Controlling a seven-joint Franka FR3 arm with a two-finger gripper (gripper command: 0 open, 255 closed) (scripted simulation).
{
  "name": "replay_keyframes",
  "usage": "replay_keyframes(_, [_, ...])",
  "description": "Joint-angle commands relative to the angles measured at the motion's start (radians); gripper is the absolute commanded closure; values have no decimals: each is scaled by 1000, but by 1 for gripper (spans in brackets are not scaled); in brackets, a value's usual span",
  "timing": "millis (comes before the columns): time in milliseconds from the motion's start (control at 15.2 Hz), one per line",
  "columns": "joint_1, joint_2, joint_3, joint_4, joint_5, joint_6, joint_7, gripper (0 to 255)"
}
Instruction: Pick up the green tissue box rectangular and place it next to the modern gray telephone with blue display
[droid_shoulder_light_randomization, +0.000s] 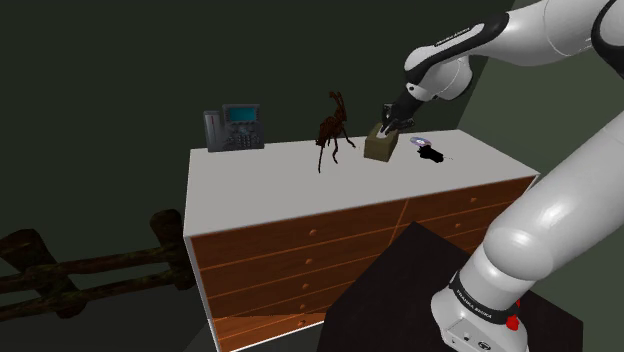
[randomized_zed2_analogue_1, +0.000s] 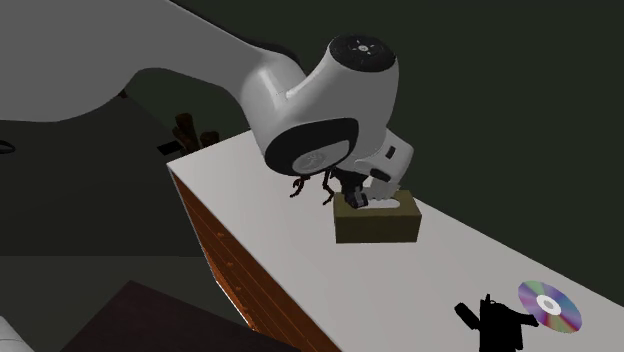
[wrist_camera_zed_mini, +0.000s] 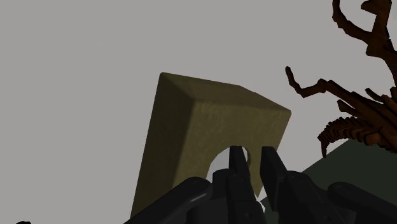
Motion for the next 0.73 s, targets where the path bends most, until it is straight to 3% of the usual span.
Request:
replay_keyframes(0, [-4, -13, 5, 14, -17, -24, 18, 255])
replay_keyframes(660, [-22, -67, 25, 98, -79, -151, 88, 255])
